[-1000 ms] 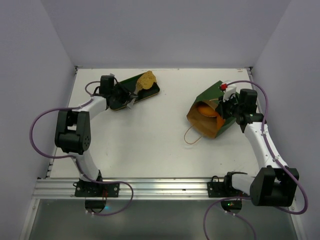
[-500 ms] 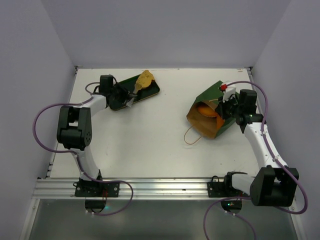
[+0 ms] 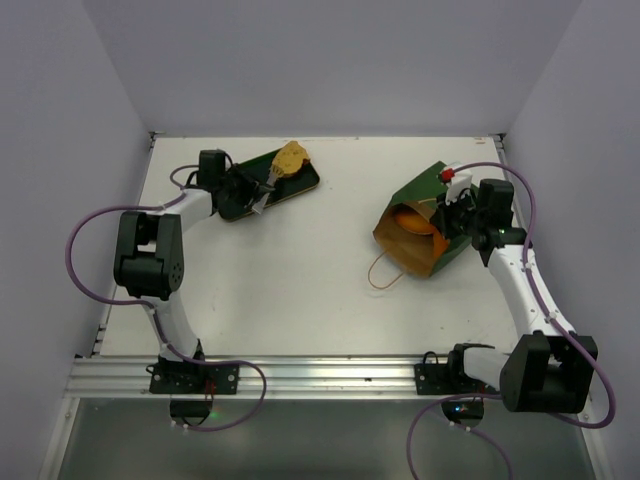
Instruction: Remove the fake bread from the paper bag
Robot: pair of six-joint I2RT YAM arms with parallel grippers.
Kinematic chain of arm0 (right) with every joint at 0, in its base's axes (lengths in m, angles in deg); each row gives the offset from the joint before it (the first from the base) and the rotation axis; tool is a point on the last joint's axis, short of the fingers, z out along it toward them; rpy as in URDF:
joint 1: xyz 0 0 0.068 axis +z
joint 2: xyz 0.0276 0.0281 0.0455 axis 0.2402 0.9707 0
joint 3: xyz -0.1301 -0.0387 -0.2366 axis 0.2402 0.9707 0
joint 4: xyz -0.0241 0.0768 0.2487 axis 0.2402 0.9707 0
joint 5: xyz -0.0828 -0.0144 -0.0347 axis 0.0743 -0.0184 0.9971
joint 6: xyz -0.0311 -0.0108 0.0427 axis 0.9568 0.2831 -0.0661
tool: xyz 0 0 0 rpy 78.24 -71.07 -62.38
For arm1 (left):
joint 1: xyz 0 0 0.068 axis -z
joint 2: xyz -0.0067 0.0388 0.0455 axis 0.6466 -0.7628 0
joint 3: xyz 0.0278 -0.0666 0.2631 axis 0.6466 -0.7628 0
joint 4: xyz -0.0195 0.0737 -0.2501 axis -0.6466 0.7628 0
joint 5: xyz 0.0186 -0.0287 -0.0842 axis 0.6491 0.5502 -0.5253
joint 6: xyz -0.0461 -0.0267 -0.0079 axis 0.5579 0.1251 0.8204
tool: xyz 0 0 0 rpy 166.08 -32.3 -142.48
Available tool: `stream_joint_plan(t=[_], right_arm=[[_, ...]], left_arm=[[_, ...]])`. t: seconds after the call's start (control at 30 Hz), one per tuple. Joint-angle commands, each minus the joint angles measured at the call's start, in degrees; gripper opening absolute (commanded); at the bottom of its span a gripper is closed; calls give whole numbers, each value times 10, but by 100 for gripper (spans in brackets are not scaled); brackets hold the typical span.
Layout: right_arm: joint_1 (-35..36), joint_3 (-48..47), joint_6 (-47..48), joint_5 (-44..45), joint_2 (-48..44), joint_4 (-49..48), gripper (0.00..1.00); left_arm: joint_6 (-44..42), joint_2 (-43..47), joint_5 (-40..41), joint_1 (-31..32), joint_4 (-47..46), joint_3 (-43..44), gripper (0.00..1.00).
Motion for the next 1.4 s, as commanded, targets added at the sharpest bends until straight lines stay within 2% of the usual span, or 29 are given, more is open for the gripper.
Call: stream_joint_plan(t=[0.0, 0.33, 0.73, 1.1, 1.23, 1.37], right_arm=[[-6, 0, -6, -15, -18, -27, 0], [-8, -1, -4, -18, -18, -26, 0], [-10, -2, -1, -20, -20, -21, 0], [-13, -5, 4, -26, -24, -15, 0], [-16, -5, 10, -40, -25, -9, 0], [-18, -7, 28, -61, -24, 1, 0]], left_arm=[[10, 2, -14, -6, 0, 21, 30], [5, 28, -24, -9, -5, 8, 37], [-28, 104, -30, -12, -5, -14, 38], [-87, 193, -71, -10, -11, -95, 36], [-145, 252, -108, 21, -11, -131, 33], [-195, 334, -106, 104, -11, -189, 31]])
